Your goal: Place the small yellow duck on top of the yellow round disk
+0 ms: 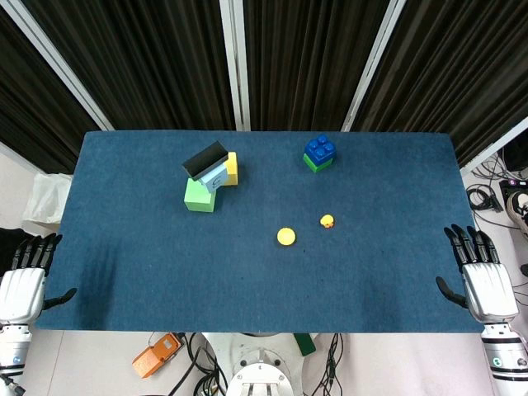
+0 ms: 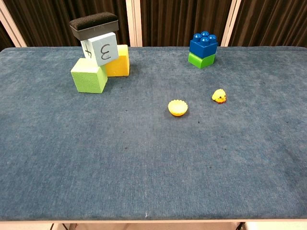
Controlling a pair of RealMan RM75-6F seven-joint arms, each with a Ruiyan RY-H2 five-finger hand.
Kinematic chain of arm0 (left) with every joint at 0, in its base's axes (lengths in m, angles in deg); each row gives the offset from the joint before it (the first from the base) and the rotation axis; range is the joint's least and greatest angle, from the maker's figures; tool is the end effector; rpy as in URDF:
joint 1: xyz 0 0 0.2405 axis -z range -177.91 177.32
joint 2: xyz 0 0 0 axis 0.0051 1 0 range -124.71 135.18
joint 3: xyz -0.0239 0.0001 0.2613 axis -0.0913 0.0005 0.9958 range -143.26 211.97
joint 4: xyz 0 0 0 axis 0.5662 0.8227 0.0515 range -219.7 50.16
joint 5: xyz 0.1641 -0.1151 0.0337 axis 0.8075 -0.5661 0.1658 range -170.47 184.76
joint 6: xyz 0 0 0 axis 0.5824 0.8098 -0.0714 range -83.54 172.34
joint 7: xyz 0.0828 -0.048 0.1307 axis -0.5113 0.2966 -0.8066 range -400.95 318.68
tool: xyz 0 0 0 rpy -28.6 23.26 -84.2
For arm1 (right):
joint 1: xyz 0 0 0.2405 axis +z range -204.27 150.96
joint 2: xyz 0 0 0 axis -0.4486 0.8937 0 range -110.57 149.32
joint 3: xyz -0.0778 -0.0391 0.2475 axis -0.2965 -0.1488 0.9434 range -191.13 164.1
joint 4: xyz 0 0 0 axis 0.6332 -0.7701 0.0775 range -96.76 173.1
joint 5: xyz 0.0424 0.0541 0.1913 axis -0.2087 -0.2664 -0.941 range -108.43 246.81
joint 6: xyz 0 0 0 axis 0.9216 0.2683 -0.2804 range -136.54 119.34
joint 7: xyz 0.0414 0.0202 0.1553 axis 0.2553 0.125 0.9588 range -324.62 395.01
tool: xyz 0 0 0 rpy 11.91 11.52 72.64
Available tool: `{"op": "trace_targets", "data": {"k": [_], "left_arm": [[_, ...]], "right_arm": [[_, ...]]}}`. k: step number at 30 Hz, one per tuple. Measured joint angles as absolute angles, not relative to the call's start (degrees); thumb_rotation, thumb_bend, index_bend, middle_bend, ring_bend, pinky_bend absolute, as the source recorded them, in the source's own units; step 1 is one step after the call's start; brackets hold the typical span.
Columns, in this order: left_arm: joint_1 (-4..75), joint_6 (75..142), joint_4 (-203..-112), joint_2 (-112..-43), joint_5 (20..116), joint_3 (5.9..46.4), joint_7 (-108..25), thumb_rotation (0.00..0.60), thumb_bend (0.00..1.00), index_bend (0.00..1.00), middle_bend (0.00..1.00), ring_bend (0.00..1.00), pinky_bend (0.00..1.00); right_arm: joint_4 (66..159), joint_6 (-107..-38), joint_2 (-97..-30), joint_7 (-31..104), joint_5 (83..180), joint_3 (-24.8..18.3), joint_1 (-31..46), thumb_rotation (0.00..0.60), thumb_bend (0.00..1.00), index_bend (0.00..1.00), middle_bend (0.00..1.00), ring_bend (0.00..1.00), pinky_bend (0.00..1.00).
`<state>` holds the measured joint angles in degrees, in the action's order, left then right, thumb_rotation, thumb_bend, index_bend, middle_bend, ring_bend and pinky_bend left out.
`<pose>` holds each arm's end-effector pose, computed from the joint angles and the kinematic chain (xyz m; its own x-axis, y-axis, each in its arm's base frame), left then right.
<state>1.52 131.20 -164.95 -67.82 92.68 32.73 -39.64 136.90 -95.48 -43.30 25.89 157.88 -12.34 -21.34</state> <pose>-0.3510 0.1782 0.1375 0.4233 0.0121 0.9059 0.9044 0.0548 -0.4233 -0.2860 -0.1933 0.1640 0.4681 0.0063 0.8837 -0.8814 -0.0679 0.4674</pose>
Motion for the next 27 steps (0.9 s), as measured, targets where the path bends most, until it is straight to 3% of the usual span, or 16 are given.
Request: {"op": "trace_targets", "data": {"k": [4,8,10,14,20,27], "left_arm": [[1.5,131.2,-164.8,-67.9,92.6,32.7,-39.5,0.600,0.00,0.06,0.06,0.02,0.00],[1.4,131.5,-164.5,-68.0,92.7,32.7,-39.2,0.600,0.00,0.06,0.06,0.02,0.00],[1.3,131.7,-164.4,-68.1,92.7,32.7,-39.0,0.600,0.00,0.06,0.06,0.02,0.00],[1.1,132.0,-164.2,-68.2,92.8,32.7,-38.8,0.600,0.00,0.06,0.06,0.02,0.00],[0.5,132.2,-164.1,-68.1,92.3,32.9,-38.6,0.600,0.00,0.06,0.06,0.02,0.00],[-0.3,131.9,-163.5,-68.4,91.2,33.1,-38.4,0.600,0.00,0.06,0.06,0.02,0.00]], "right_arm": [[137.1,-95.0,-43.4,25.5,158.3,-12.3,-21.2,0.600,0.35,0.05,0.11,0.00,0.10],[137.5,-93.3,-43.5,25.1,158.1,-11.8,-20.1,0.600,0.13,0.01,0.11,0.00,0.10],[138.0,-91.3,-43.5,24.7,157.6,-11.1,-18.7,0.600,0.10,0.00,0.11,0.00,0.11],[138.7,-84.7,-43.7,22.7,155.5,-9.2,-14.3,0.600,0.10,0.02,0.10,0.00,0.11],[137.6,-69.6,-46.5,16.5,147.1,-4.3,-2.8,0.600,0.16,0.13,0.10,0.00,0.13],[127.4,-57.5,-56.3,8.1,134.8,-1.2,10.2,0.600,0.26,0.24,0.10,0.00,0.14]]}}
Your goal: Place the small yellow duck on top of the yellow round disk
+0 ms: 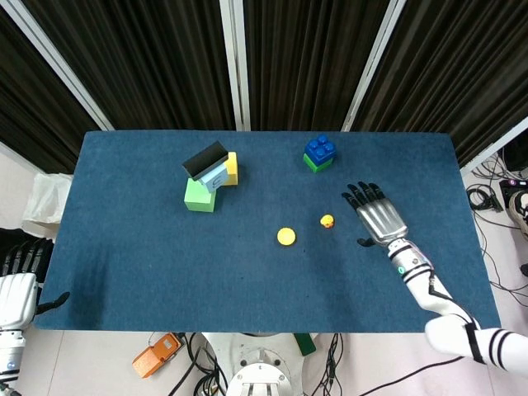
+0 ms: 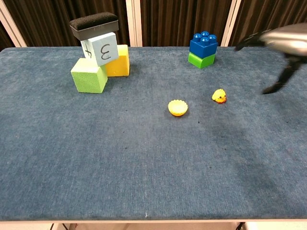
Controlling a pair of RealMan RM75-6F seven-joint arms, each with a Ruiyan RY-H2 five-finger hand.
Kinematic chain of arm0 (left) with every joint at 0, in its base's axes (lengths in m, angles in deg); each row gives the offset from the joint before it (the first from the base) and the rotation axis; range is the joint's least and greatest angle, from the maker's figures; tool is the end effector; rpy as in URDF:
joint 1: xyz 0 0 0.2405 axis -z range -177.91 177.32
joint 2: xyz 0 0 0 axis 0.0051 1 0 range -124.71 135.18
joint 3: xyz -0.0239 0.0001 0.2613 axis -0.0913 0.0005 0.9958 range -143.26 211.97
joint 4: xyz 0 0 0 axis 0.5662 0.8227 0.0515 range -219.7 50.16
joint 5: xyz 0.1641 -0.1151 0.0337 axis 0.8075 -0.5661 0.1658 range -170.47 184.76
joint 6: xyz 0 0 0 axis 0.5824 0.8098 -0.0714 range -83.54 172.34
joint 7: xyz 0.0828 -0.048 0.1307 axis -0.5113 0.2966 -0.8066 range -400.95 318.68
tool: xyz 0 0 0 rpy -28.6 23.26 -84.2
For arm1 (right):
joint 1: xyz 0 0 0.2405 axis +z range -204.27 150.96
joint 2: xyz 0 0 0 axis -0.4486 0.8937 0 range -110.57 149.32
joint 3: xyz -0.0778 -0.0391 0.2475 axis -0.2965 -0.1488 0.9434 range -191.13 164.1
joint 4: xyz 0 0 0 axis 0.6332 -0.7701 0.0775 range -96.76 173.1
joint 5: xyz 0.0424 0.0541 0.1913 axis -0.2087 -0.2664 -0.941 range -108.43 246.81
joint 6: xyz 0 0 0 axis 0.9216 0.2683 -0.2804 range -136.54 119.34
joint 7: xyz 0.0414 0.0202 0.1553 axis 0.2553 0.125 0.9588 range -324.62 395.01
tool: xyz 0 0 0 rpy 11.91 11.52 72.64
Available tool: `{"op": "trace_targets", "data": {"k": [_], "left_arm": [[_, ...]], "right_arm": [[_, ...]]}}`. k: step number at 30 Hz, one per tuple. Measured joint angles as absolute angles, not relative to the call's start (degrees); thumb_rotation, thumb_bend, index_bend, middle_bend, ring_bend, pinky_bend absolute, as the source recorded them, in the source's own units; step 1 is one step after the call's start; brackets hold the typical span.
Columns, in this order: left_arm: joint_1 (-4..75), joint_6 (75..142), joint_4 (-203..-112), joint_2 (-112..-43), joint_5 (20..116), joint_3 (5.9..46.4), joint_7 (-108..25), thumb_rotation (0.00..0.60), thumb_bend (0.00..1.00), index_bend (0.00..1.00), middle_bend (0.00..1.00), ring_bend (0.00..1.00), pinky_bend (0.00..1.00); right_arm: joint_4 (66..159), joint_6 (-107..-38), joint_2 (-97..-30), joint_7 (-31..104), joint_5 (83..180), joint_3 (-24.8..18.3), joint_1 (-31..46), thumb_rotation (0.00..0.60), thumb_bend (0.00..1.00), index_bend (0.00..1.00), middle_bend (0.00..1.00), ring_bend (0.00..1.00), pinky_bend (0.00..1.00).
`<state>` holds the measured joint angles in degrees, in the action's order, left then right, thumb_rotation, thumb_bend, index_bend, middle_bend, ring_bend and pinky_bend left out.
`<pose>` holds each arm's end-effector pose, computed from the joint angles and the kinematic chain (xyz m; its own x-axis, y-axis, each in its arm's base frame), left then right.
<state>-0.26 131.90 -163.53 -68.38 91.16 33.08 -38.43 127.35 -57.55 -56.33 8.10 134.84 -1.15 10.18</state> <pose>-0.3631 0.1656 0.1395 0.4173 0.0161 0.9086 0.9026 0.1089 -0.4164 -0.1960 -0.3653 0.0494 0.6379 -0.2226 0.7372 -0.7571 -0.3562 0.5476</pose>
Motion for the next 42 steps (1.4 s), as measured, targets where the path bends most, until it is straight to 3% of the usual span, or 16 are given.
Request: {"op": "trace_targets", "data": {"k": [9,18,24,31,42], "left_arm": [[-0.9,131.3,-162.5,-68.6,90.1,33.2,-37.9,0.600,0.00,0.06,0.06,0.02,0.00],[-1.1,130.8,-162.3,-68.7,89.6,33.1,-37.9,0.600,0.00,0.06,0.06,0.02,0.00],[-1.2,130.5,-162.3,-68.6,89.5,33.1,-38.1,0.600,0.00,0.06,0.06,0.02,0.00],[-1.3,130.3,-162.2,-68.7,89.4,33.1,-38.1,0.600,0.00,0.06,0.06,0.02,0.00],[-1.2,130.1,-162.1,-68.7,89.6,33.0,-38.1,0.600,0.00,0.06,0.06,0.02,0.00]], "right_arm": [[111.6,-50.1,-67.9,6.7,128.1,-1.1,17.3,0.600,0.36,0.41,0.10,0.03,0.15],[103.2,-47.0,-73.7,13.3,128.9,-1.5,20.7,0.600,0.39,0.42,0.10,0.04,0.15],[101.9,-46.6,-74.3,16.7,130.9,-2.1,21.4,0.600,0.44,0.47,0.10,0.05,0.16],[100.5,-47.5,-74.6,18.6,132.0,-2.7,21.5,0.600,0.50,0.68,0.17,0.10,0.19],[104.8,-50.9,-71.4,20.6,133.6,-2.6,20.4,0.600,0.52,0.70,0.18,0.11,0.20]]}}
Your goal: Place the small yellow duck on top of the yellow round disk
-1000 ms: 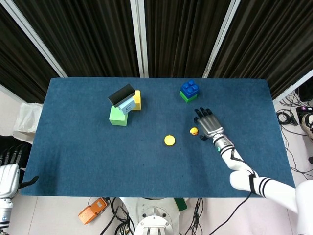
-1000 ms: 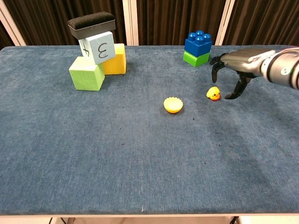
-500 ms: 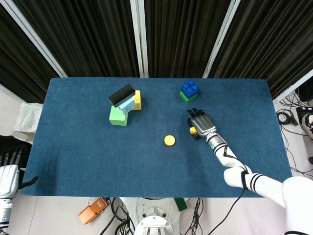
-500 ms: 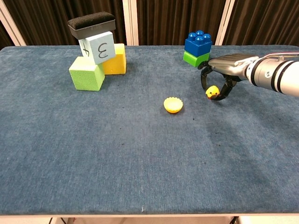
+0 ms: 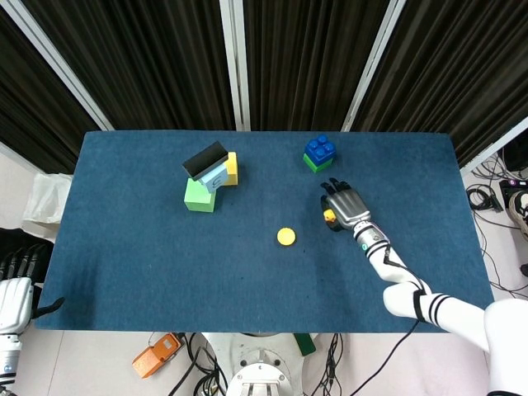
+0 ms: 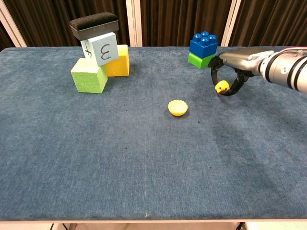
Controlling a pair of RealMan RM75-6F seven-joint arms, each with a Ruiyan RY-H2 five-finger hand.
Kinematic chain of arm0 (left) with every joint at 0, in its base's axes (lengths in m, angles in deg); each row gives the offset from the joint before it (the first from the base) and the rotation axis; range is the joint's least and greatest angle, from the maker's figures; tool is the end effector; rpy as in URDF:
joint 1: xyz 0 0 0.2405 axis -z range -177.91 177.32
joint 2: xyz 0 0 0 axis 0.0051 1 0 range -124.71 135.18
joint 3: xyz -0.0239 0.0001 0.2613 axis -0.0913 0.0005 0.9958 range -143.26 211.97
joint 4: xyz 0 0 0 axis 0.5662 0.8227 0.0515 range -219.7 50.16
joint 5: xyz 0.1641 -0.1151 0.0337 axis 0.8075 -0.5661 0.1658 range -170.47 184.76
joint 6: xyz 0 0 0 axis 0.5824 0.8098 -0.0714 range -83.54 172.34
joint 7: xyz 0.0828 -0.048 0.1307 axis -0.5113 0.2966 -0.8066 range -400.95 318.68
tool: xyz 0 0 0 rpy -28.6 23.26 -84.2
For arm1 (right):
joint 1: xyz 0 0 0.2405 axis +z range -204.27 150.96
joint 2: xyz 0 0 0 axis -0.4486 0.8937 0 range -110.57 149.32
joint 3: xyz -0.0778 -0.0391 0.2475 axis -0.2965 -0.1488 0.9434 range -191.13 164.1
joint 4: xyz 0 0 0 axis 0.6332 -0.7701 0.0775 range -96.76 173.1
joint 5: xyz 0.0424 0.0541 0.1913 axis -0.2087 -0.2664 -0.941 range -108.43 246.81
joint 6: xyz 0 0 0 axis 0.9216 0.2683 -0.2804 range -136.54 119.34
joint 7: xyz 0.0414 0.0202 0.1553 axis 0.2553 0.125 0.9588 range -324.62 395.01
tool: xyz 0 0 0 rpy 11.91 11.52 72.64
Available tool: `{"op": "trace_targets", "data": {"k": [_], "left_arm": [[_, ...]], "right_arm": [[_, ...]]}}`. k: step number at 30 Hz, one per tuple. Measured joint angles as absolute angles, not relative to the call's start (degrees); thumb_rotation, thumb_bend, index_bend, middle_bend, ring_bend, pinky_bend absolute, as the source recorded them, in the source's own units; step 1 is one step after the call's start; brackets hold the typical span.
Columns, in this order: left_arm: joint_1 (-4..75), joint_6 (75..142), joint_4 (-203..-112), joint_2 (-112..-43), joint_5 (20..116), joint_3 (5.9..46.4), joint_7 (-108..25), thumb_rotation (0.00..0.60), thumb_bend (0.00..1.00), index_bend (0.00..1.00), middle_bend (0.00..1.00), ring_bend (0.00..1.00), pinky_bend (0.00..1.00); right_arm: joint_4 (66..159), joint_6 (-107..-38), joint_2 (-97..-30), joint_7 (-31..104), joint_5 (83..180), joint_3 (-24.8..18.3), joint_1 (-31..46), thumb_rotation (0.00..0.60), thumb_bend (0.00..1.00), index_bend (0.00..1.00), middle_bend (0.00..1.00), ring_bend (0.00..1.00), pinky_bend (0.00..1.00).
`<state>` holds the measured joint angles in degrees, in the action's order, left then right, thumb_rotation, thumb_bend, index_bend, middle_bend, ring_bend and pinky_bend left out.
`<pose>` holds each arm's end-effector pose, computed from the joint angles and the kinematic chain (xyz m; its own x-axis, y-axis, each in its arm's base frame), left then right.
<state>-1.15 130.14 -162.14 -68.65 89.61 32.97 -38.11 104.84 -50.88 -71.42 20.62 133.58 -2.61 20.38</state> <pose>-0.3755 0.1594 0.1385 0.4242 0.0491 0.9043 0.8916 0.1521 -0.4265 -0.1839 -0.4163 -0.0200 0.5717 -0.2983 0.7643 -0.8090 -0.3599 0.4647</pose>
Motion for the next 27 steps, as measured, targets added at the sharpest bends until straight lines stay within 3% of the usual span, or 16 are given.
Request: {"op": "trace_targets", "data": {"k": [13,27], "left_arm": [[-1.3,130.8,-162.1,-68.9,90.3,33.0,-37.6,0.600,0.00,0.06,0.06,0.02,0.00],[-2.5,131.1,-160.1,-69.6,89.7,33.4,-35.9,0.600,0.00,0.06,0.06,0.02,0.00]], "right_arm": [[123.6,-56.0,-62.4,18.5,137.2,-1.5,20.3,0.600,0.52,0.70,0.19,0.11,0.19],[118.3,-52.7,-72.4,10.0,132.8,-2.7,27.0,0.600,0.52,0.68,0.18,0.11,0.19]]}}
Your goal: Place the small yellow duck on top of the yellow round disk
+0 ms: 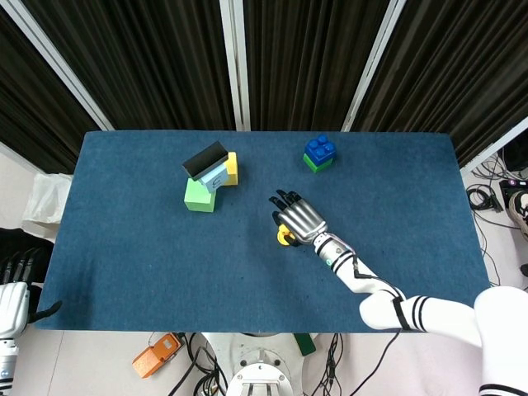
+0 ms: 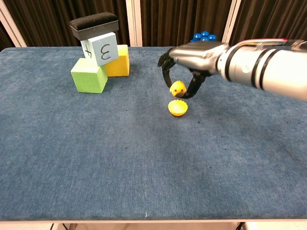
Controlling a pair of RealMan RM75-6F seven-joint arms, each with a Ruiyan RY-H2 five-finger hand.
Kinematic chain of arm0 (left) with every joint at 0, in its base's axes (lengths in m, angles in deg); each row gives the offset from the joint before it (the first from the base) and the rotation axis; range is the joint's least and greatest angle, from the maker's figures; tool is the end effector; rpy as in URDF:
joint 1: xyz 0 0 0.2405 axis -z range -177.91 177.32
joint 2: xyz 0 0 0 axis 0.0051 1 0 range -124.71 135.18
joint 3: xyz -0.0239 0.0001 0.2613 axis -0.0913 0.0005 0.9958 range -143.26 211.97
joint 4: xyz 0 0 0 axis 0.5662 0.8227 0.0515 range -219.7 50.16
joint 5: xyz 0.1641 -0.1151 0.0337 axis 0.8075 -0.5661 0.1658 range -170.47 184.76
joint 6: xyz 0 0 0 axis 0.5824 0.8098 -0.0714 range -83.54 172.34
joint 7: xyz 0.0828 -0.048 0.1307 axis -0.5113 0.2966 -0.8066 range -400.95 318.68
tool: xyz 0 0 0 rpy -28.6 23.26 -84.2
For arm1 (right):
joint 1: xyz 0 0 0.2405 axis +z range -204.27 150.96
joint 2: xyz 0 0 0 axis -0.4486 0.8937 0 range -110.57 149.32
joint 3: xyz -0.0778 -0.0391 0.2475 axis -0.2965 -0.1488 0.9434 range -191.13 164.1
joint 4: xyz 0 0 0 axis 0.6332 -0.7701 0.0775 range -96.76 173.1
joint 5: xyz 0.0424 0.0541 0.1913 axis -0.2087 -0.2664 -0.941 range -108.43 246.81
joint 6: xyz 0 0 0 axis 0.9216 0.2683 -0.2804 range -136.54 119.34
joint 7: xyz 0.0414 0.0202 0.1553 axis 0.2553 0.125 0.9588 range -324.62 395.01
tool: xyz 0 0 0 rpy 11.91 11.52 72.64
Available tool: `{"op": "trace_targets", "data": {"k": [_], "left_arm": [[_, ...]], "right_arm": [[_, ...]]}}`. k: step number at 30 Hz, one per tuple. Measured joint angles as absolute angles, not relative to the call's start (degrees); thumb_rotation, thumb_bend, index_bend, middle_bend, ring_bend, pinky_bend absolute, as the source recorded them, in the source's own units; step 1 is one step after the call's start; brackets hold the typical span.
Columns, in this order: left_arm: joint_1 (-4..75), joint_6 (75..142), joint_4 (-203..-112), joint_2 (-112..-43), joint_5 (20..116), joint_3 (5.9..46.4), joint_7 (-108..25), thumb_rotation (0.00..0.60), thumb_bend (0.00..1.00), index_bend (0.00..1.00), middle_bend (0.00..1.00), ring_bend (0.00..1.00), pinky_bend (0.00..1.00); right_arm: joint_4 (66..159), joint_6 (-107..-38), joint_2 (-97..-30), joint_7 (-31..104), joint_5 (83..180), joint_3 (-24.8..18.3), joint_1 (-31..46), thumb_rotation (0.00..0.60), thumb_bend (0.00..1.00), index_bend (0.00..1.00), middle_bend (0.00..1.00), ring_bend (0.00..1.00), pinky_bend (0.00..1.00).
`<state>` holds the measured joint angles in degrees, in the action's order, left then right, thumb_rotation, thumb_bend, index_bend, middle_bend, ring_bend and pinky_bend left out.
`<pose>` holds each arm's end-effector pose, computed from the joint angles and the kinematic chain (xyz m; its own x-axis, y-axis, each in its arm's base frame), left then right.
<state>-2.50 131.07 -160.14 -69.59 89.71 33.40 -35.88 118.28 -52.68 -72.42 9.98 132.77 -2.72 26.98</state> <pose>-0.3824 0.1490 0.1376 0.4075 0.0447 0.9121 0.8963 0.1714 -0.4089 -0.0860 -0.3807 -0.0529 0.6235 -0.2408 0.7438 -0.7004 -0.5948 0.3946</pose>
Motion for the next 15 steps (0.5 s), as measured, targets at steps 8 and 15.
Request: {"op": "trace_targets", "data": {"k": [8,15], "left_arm": [[-2.9,130.9,-158.5,-70.3,89.6,33.6,-34.8,0.600,0.00,0.06,0.06,0.02,0.00],[-2.9,130.8,-158.0,-70.6,89.8,33.5,-34.4,0.600,0.00,0.06,0.06,0.02,0.00]], "right_arm": [[115.8,-52.4,-74.9,8.5,131.2,-4.3,27.8,0.600,0.52,0.64,0.18,0.11,0.20],[116.1,-53.1,-74.6,8.4,130.9,-4.7,27.7,0.600,0.52,0.58,0.19,0.11,0.20]]}}
